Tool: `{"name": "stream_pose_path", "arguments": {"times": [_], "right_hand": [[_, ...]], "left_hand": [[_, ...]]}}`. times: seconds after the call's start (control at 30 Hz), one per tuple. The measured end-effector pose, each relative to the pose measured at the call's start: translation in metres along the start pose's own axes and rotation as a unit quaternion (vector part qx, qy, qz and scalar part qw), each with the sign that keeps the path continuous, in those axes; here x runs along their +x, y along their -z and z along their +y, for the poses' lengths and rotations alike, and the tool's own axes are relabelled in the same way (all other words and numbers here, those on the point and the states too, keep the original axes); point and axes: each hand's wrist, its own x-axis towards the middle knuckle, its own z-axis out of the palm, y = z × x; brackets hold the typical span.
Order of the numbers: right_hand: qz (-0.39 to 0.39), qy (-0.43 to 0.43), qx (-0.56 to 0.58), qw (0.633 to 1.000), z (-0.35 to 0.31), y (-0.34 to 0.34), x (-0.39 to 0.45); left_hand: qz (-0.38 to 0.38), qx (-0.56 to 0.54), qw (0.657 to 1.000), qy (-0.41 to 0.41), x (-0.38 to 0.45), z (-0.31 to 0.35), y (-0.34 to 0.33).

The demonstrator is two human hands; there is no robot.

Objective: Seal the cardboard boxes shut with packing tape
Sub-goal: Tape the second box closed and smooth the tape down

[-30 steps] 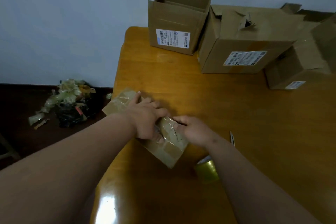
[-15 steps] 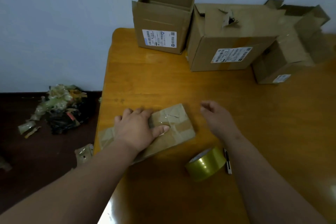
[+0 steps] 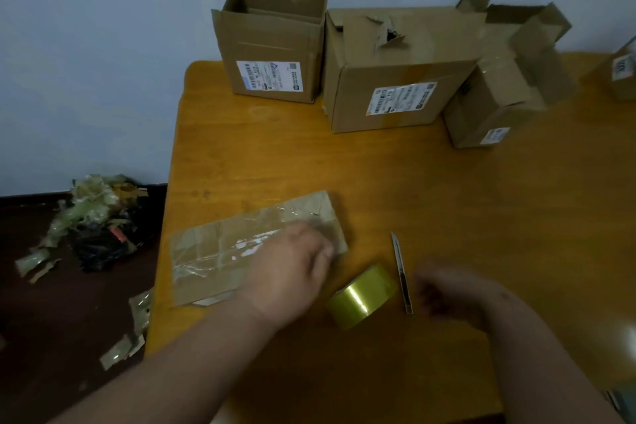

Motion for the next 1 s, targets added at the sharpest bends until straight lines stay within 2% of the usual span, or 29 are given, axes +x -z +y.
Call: {"name": "stream_pose_path", "arguments": {"times": [0.1,0.17,0.27,0.33,0.4,0.47,0.67,0.87,0.93,1.0], "right_hand": [[-0.09,-0.054,0.017,0.994,0.014,-0.013,-0.003],[-0.14,-0.045,0.053,0.988,0.022,-0.027,0.001],[-0.184,0.011,0.18,0.966,0.033,-0.052,0.003],[-0.193,0.044,0.295,0.935,0.041,-0.065,0.002],[-0.216,0.051,0.361,0.906,0.046,-0.07,-0.003],[-0.234,0.062,0.375,0.895,0.052,-0.07,-0.007],[-0.225,0.085,0.375,0.895,0.061,-0.07,-0.015],[-0.252,0.148,0.372,0.881,0.062,-0.055,-0.022],[-0.258,0.177,0.388,0.867,0.061,-0.046,-0.024],[-0.268,0.206,0.422,0.841,0.062,-0.035,-0.025]], "left_hand": [[-0.183,-0.059,0.974,0.122,-0.016,0.021,-0.031],[-0.249,-0.088,0.951,0.163,-0.021,0.023,-0.046],[-0.231,-0.147,0.941,0.198,-0.025,0.018,-0.055],[-0.223,-0.179,0.938,0.196,-0.031,0.016,-0.057],[-0.224,-0.198,0.936,0.189,-0.039,0.016,-0.057],[-0.223,-0.207,0.934,0.189,-0.046,0.016,-0.057],[-0.228,-0.23,0.925,0.201,-0.052,0.019,-0.056],[-0.248,-0.295,0.907,0.171,-0.046,0.03,-0.038],[-0.206,-0.361,0.891,0.182,-0.045,0.037,-0.028],[-0.124,-0.44,0.859,0.232,-0.044,0.038,-0.019]]}}
